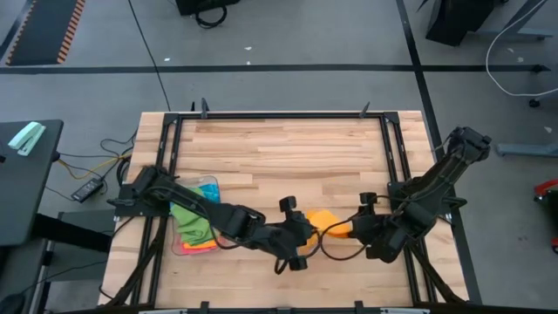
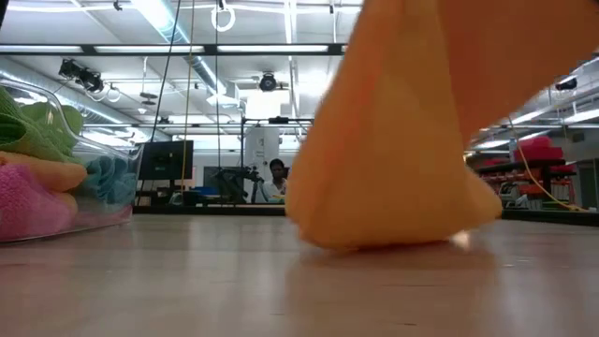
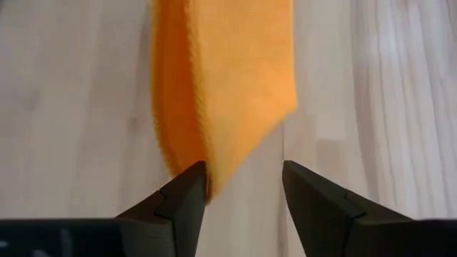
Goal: Fold microfiber towels
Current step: Fold the yellow microfiber cloth
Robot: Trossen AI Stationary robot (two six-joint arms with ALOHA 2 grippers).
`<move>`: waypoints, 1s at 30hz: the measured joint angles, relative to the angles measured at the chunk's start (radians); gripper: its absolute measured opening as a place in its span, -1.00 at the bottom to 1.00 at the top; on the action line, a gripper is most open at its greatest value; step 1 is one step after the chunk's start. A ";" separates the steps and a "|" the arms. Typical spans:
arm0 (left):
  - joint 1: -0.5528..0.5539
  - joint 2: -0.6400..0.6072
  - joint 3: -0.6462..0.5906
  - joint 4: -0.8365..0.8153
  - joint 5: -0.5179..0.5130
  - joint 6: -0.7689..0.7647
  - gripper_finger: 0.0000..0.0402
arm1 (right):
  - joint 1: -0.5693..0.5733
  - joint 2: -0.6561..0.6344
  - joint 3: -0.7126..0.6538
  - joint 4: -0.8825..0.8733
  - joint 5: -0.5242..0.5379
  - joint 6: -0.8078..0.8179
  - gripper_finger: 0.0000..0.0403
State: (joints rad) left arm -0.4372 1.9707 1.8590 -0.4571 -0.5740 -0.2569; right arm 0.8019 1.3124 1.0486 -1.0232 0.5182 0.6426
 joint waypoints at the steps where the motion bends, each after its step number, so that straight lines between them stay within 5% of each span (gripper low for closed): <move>1: -0.005 -0.007 0.000 0.024 0.010 0.010 -0.96 | 0.005 -0.001 0.027 -0.013 -0.002 -0.004 -0.05; 17: -0.123 -0.037 0.002 0.373 0.134 0.044 -0.90 | 0.151 -0.001 0.329 0.031 -0.116 -0.121 -0.07; 30: -0.081 -0.035 0.061 0.143 0.021 -0.010 -0.88 | 0.125 0.002 0.337 -0.140 -0.048 -0.110 -0.07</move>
State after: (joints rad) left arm -0.5187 1.9357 1.9198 -0.3139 -0.5532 -0.2672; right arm 0.9267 1.3144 1.3853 -1.1633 0.4702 0.5324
